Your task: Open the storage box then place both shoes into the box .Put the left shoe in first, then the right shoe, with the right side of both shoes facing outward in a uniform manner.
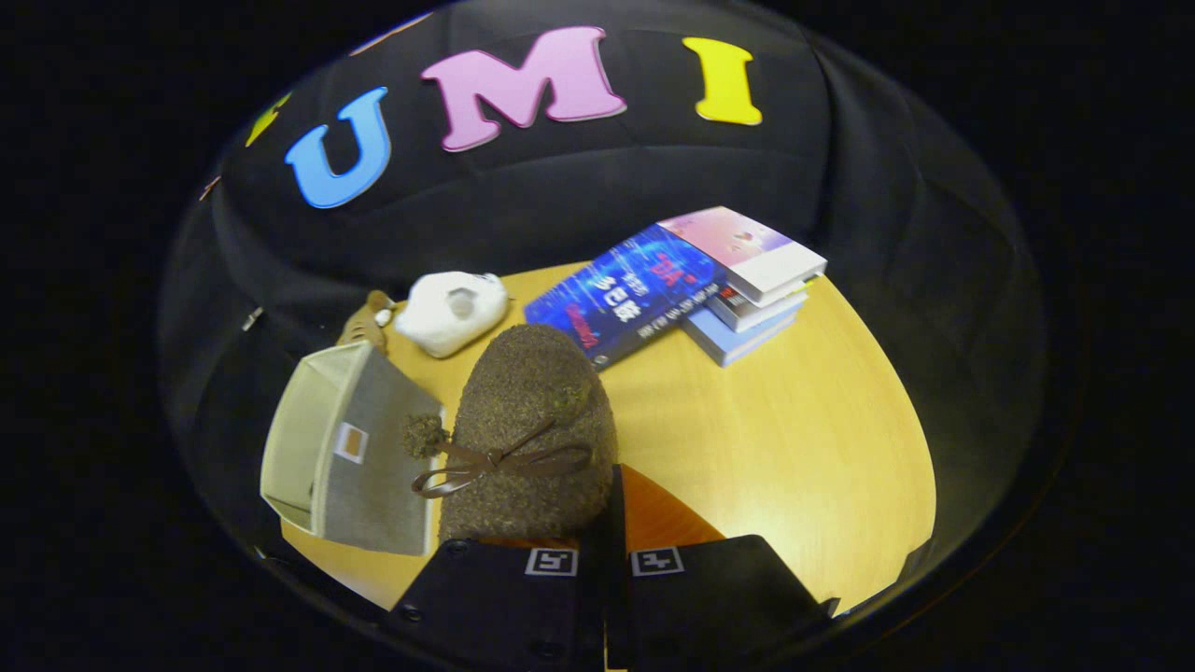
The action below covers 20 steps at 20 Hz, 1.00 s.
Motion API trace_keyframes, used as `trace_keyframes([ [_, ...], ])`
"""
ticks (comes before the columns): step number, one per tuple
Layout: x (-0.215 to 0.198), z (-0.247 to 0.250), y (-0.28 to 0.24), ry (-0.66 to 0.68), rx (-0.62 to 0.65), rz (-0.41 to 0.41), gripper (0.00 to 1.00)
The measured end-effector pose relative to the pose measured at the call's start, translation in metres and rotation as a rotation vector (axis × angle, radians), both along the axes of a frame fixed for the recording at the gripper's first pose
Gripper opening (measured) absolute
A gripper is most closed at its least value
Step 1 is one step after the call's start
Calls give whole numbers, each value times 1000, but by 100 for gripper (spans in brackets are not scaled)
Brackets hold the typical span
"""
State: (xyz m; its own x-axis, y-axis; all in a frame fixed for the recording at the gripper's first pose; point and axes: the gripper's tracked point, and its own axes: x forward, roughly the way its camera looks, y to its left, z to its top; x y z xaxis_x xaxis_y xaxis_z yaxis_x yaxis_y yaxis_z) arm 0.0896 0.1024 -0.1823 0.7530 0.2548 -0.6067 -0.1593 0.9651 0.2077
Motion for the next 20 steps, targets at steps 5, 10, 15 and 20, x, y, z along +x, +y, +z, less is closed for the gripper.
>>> trace_keyframes([
  [5, -9, 51, 115, -29, 70, 101, 6],
  [10, -17, 57, 205, -15, 54, 164, 6],
  [15, 1, 19, 247, 30, -15, 128, 6],
  [20, 10, -20, 251, 80, -156, 15, 8],
])
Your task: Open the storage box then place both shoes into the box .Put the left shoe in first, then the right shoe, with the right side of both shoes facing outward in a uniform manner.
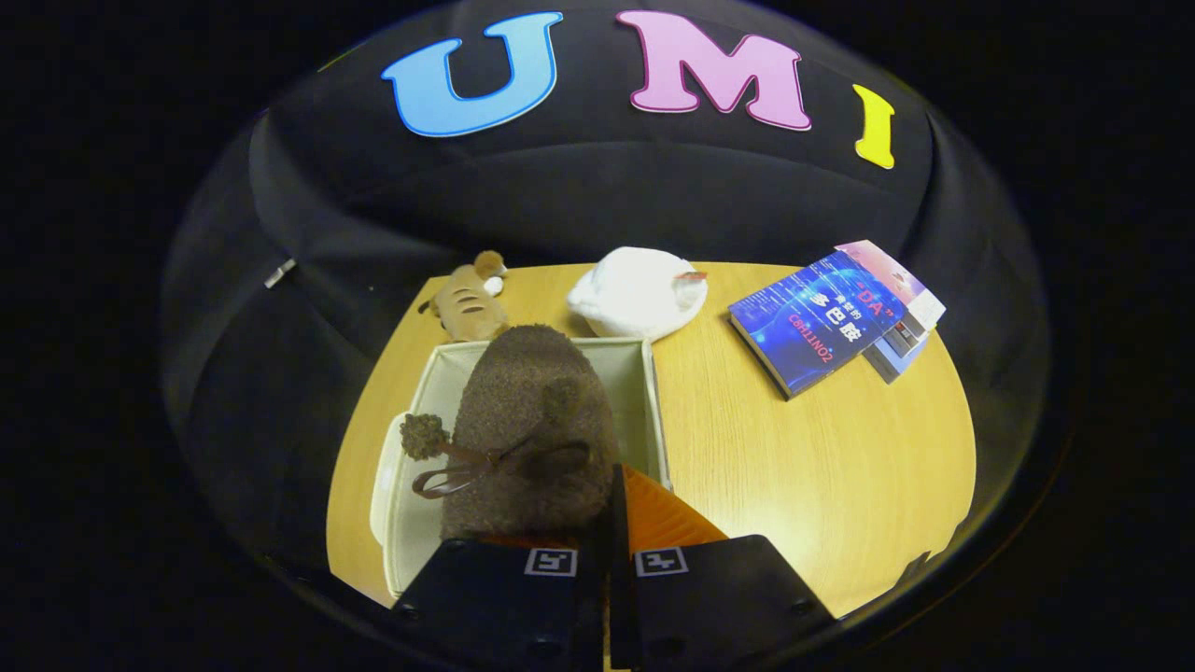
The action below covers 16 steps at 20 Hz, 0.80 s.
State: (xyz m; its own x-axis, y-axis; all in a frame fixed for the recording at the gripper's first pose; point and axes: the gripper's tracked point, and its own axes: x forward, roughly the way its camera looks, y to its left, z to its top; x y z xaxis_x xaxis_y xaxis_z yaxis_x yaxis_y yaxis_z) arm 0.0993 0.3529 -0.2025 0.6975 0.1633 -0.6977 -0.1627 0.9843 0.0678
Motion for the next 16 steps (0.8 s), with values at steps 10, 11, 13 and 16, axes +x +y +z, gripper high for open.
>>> trace_keyframes([
  [10, -14, -17, 6, 24, -75, -1, 36],
  [11, -15, -13, 9, 11, -61, 25, 48],
  [13, -23, 0, 10, -11, -39, 73, 70],
  [16, -32, 25, 4, -61, -3, 113, 90],
])
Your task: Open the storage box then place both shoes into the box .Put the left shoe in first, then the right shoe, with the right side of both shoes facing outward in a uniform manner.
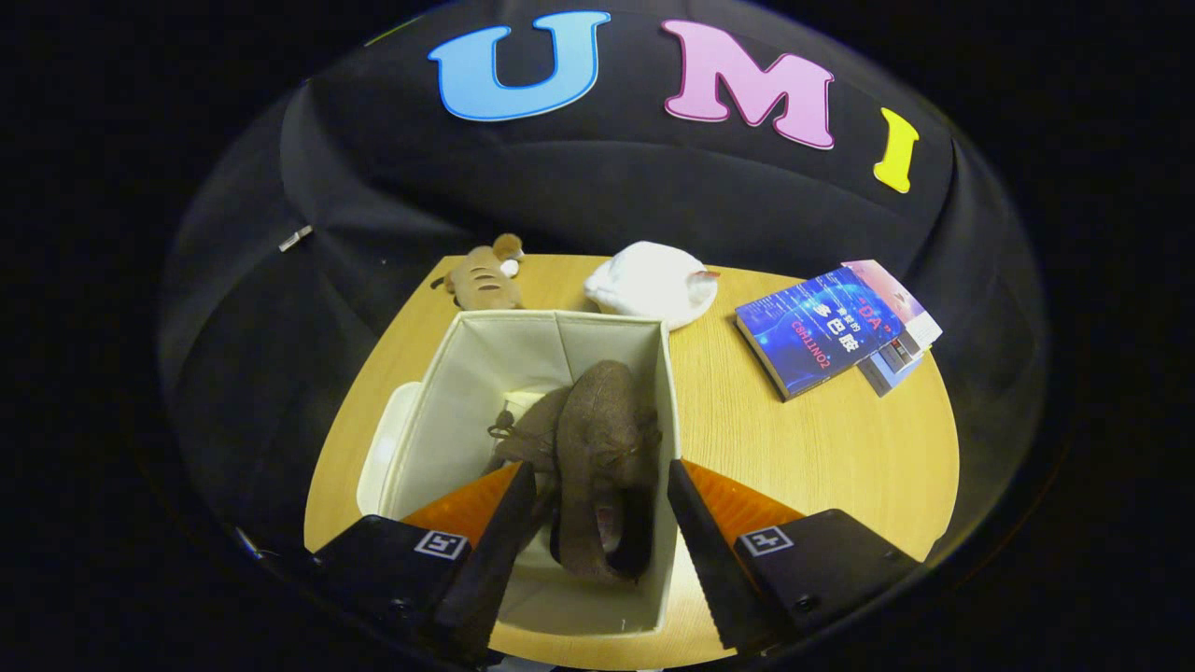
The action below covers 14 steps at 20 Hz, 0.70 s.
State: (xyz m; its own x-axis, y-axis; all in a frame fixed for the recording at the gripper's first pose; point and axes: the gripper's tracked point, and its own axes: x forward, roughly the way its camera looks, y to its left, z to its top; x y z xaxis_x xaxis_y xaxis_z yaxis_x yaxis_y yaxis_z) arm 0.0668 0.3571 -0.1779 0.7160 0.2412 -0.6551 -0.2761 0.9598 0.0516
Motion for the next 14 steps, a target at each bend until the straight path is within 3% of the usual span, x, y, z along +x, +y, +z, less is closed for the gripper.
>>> trace_keyframes([
  [3, -4, 28, -18, -58, 38, 11, 100],
  [14, -5, 138, -130, -298, 112, -28, 100],
])
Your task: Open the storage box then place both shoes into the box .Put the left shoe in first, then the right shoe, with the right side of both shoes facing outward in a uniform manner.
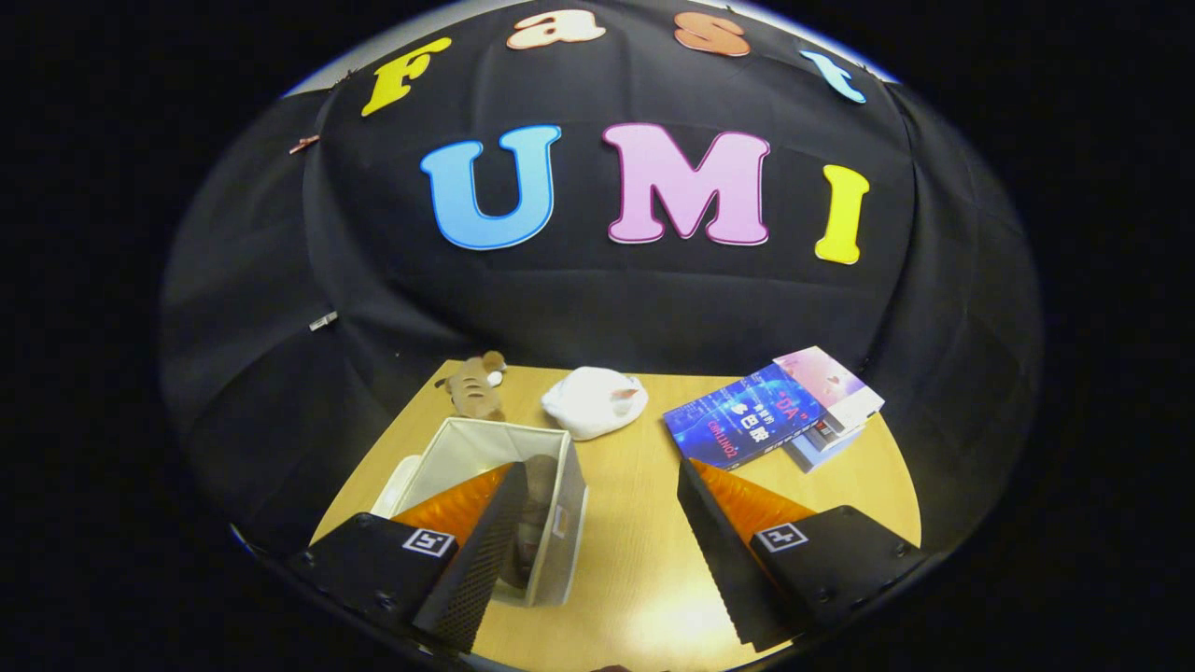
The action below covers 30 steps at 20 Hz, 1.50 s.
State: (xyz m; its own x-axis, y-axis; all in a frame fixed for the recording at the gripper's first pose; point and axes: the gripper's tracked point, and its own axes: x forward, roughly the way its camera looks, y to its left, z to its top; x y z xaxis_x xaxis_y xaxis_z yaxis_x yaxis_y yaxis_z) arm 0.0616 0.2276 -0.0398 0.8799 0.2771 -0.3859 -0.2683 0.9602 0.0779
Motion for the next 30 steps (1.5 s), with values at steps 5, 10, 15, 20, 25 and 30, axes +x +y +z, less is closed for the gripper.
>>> trace_keyframes([
  [5, 2, 47, -66, -114, 30, -20, 100],
  [10, -3, 57, -126, -155, 38, -7, 100],
  [15, 3, 44, -166, -149, 29, -20, 99],
  [20, 14, 29, -183, -121, 51, 12, 99],
  [25, 27, 12, -182, -74, 50, 69, 99],
  [30, 34, 9, -182, -56, 40, 55, 99],
])
